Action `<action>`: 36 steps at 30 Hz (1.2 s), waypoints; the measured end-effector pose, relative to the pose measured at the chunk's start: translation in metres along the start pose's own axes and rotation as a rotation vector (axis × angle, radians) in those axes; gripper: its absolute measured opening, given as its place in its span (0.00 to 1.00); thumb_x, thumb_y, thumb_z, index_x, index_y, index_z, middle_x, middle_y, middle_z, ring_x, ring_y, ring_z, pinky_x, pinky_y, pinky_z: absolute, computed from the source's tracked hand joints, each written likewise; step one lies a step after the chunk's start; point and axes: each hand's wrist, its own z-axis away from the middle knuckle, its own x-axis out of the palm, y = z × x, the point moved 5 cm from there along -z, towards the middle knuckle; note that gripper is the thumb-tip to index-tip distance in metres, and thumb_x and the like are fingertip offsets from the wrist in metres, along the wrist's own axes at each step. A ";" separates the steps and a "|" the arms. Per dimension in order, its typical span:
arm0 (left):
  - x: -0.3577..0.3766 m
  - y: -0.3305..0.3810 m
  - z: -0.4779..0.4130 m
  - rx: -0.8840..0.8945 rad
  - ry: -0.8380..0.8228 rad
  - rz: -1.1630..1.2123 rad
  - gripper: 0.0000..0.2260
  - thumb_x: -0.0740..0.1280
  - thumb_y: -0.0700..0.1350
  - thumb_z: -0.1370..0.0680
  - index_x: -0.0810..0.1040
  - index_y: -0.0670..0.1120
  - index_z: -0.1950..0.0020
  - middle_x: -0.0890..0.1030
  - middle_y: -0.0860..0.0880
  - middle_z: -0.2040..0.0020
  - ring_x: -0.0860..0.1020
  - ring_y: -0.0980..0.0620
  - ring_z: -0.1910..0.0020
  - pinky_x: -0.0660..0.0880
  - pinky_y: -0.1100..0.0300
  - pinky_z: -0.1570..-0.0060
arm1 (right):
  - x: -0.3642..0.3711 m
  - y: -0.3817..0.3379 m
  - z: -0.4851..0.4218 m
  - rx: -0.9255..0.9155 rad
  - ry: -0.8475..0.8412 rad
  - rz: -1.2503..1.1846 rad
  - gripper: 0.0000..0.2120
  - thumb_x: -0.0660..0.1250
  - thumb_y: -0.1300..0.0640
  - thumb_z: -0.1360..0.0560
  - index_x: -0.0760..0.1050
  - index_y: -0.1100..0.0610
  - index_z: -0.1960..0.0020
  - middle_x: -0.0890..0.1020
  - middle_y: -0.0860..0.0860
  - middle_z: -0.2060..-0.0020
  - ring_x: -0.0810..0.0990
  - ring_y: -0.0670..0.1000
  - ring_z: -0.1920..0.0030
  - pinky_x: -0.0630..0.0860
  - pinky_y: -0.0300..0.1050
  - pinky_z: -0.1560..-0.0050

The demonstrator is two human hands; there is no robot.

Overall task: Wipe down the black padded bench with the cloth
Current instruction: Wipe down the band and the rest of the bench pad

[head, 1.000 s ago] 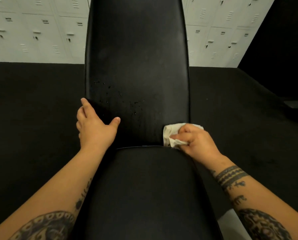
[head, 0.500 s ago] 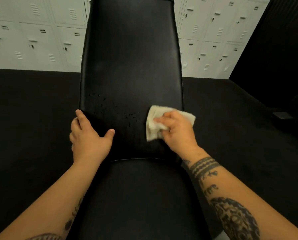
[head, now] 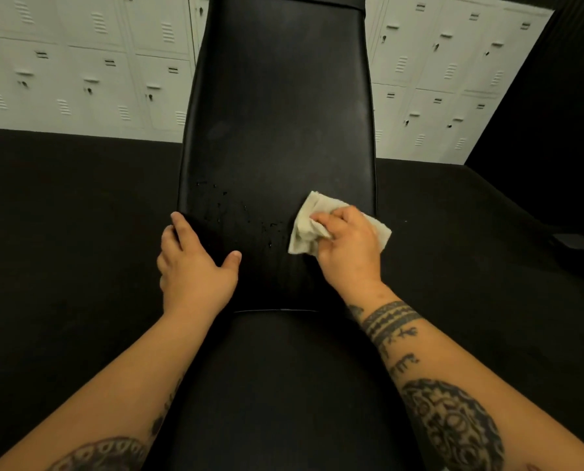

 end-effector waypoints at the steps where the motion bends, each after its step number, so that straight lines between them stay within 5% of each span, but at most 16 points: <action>1: 0.000 0.000 0.000 -0.002 0.001 0.001 0.50 0.71 0.58 0.23 0.37 0.52 0.17 0.46 0.46 0.17 0.51 0.38 0.19 0.60 0.37 0.24 | 0.005 -0.008 0.005 -0.014 -0.042 -0.035 0.18 0.62 0.55 0.32 0.85 0.52 0.46 0.78 0.48 0.54 0.79 0.54 0.52 0.77 0.57 0.48; 4: -0.001 0.001 0.001 -0.011 0.000 0.008 0.49 0.71 0.58 0.23 0.37 0.52 0.17 0.46 0.46 0.17 0.51 0.38 0.19 0.60 0.37 0.24 | 0.012 -0.025 0.023 -0.146 -0.261 -0.054 0.14 0.68 0.61 0.30 0.85 0.53 0.46 0.80 0.48 0.53 0.79 0.53 0.50 0.77 0.52 0.46; 6: 0.000 0.001 0.002 -0.025 -0.020 0.016 0.50 0.71 0.59 0.23 0.37 0.52 0.17 0.46 0.45 0.16 0.51 0.38 0.19 0.58 0.37 0.23 | 0.010 -0.025 0.023 -0.073 -0.364 -0.065 0.13 0.69 0.64 0.29 0.85 0.53 0.48 0.80 0.47 0.52 0.79 0.51 0.49 0.75 0.45 0.45; 10: -0.022 0.017 0.006 0.186 0.205 0.077 0.41 0.67 0.57 0.21 0.48 0.47 0.16 0.45 0.44 0.16 0.45 0.43 0.17 0.38 0.38 0.22 | -0.012 -0.047 0.001 0.202 -0.048 -0.355 0.12 0.69 0.63 0.27 0.82 0.45 0.56 0.77 0.44 0.58 0.78 0.42 0.56 0.70 0.32 0.56; 12: -0.038 0.035 0.017 0.372 0.281 0.302 0.32 0.61 0.56 0.19 0.57 0.48 0.17 0.53 0.47 0.16 0.50 0.49 0.17 0.46 0.46 0.19 | -0.014 -0.076 -0.009 0.251 0.075 -0.504 0.12 0.70 0.61 0.27 0.79 0.43 0.58 0.78 0.45 0.57 0.78 0.40 0.57 0.71 0.30 0.57; 14: -0.044 0.055 0.028 0.450 0.083 0.710 0.26 0.59 0.56 0.18 0.67 0.48 0.22 0.70 0.49 0.23 0.67 0.54 0.24 0.65 0.54 0.26 | -0.007 -0.107 -0.013 0.293 0.086 -0.631 0.05 0.71 0.57 0.25 0.80 0.50 0.60 0.82 0.49 0.59 0.80 0.44 0.59 0.77 0.40 0.56; 17: -0.044 0.069 0.037 0.361 -0.195 1.201 0.20 0.64 0.54 0.19 0.73 0.49 0.29 0.82 0.49 0.35 0.78 0.51 0.32 0.75 0.57 0.35 | 0.009 -0.148 -0.009 0.386 -0.256 -1.008 0.08 0.68 0.52 0.21 0.83 0.55 0.51 0.86 0.53 0.57 0.84 0.49 0.55 0.82 0.48 0.50; 20: -0.049 0.046 0.027 0.064 -0.071 1.321 0.26 0.73 0.56 0.25 0.75 0.49 0.29 0.84 0.48 0.38 0.82 0.48 0.37 0.78 0.47 0.38 | 0.014 -0.150 -0.013 0.457 -0.659 -1.228 0.28 0.59 0.35 0.24 0.75 0.53 0.33 0.85 0.55 0.45 0.84 0.54 0.44 0.79 0.51 0.44; 22: -0.061 0.023 0.014 -0.106 0.148 1.321 0.17 0.73 0.49 0.22 0.79 0.49 0.34 0.86 0.48 0.43 0.84 0.49 0.43 0.80 0.46 0.41 | 0.004 -0.124 -0.039 0.431 -0.542 -1.147 0.32 0.57 0.32 0.23 0.70 0.53 0.29 0.85 0.53 0.46 0.84 0.53 0.47 0.77 0.48 0.49; 24: -0.077 -0.002 0.001 -0.251 0.379 1.277 0.12 0.71 0.46 0.22 0.81 0.51 0.38 0.86 0.52 0.46 0.85 0.54 0.48 0.82 0.51 0.45 | -0.020 -0.089 -0.073 0.382 -0.138 -0.934 0.19 0.62 0.42 0.20 0.78 0.54 0.38 0.86 0.50 0.50 0.84 0.48 0.50 0.77 0.46 0.49; 27: -0.092 -0.017 -0.013 -0.324 0.445 1.212 0.09 0.69 0.51 0.21 0.80 0.54 0.41 0.85 0.55 0.48 0.84 0.56 0.51 0.80 0.60 0.55 | -0.049 -0.027 -0.105 0.430 0.247 -0.475 0.15 0.65 0.45 0.22 0.81 0.51 0.41 0.84 0.47 0.47 0.80 0.46 0.46 0.74 0.43 0.43; 32: -0.070 0.000 -0.027 -0.248 0.266 0.937 0.12 0.63 0.59 0.17 0.80 0.53 0.53 0.84 0.52 0.55 0.83 0.53 0.56 0.77 0.57 0.58 | -0.018 0.022 -0.110 0.618 0.114 -0.220 0.36 0.62 0.35 0.24 0.60 0.54 0.23 0.66 0.56 0.26 0.68 0.59 0.29 0.65 0.57 0.28; 34: -0.054 0.013 -0.036 -0.177 0.170 0.786 0.20 0.61 0.63 0.18 0.81 0.49 0.45 0.84 0.49 0.51 0.82 0.51 0.52 0.78 0.56 0.56 | -0.010 0.021 -0.105 0.598 0.138 -0.140 0.40 0.60 0.33 0.23 0.55 0.56 0.21 0.64 0.58 0.25 0.66 0.61 0.27 0.63 0.58 0.28; 36: -0.037 0.026 -0.047 -0.022 0.096 0.559 0.28 0.55 0.68 0.19 0.74 0.51 0.29 0.78 0.45 0.35 0.77 0.47 0.34 0.76 0.52 0.40 | -0.007 0.019 -0.101 0.556 0.188 -0.069 0.40 0.58 0.33 0.22 0.53 0.56 0.20 0.65 0.58 0.25 0.65 0.61 0.27 0.61 0.59 0.28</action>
